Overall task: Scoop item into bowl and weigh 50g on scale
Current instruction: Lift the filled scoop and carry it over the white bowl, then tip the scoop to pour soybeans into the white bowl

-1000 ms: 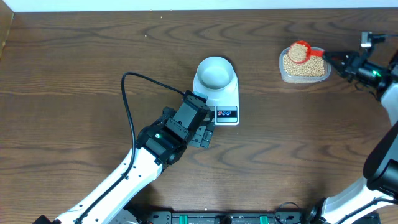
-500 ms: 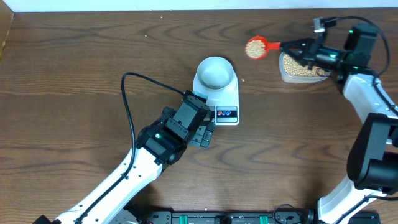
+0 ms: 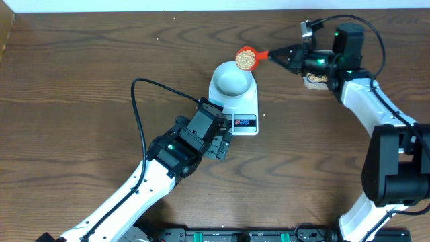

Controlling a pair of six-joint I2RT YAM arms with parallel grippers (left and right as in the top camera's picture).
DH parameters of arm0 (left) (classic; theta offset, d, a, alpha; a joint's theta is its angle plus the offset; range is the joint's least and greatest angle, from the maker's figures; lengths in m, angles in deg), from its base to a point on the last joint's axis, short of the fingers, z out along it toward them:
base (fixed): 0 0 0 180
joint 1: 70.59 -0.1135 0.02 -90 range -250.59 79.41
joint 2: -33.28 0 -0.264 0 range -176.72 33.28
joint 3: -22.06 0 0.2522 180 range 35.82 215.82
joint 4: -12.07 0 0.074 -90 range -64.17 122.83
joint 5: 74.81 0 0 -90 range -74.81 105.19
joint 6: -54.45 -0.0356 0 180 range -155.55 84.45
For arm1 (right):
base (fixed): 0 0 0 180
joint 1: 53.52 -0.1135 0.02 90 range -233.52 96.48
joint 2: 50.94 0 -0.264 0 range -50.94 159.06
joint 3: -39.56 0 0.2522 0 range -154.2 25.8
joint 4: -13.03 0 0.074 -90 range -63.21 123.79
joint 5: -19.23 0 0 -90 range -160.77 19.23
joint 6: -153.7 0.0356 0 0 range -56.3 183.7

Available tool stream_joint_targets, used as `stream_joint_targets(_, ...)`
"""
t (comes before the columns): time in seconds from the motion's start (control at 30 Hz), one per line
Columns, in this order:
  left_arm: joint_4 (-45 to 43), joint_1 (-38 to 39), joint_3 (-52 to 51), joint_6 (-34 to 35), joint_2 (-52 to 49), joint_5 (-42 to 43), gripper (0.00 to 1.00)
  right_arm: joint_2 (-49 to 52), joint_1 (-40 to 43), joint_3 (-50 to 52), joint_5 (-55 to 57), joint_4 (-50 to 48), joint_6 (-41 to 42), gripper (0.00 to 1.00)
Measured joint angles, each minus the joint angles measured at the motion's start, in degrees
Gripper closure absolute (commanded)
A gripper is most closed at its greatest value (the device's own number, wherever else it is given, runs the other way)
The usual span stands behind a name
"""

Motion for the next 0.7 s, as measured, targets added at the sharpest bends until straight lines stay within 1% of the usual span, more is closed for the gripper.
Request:
stream_joint_targets(0.2,0.0,0.0,0.0,0.0,0.0,0.0,0.02,0.15,-4.87,0.0,7.28,5.99,-7.76,0.99)
stream_joint_targets(0.27,0.0,0.0,0.0,0.0,0.0,0.0,0.02,0.24,-6.36,0.0,9.09,6.43,-10.23,0.99)
stream_joint_targets(0.5,0.0,0.0,0.0,-0.02,0.0,0.0,0.02,0.26,-9.81,0.0,16.44,10.69,-16.33,0.99)
stream_joint_targets(0.7,0.0,0.0,0.0,0.0,0.0,0.0,0.02,-0.59,-11.1,0.0,22.01,14.27,-21.16,0.99)
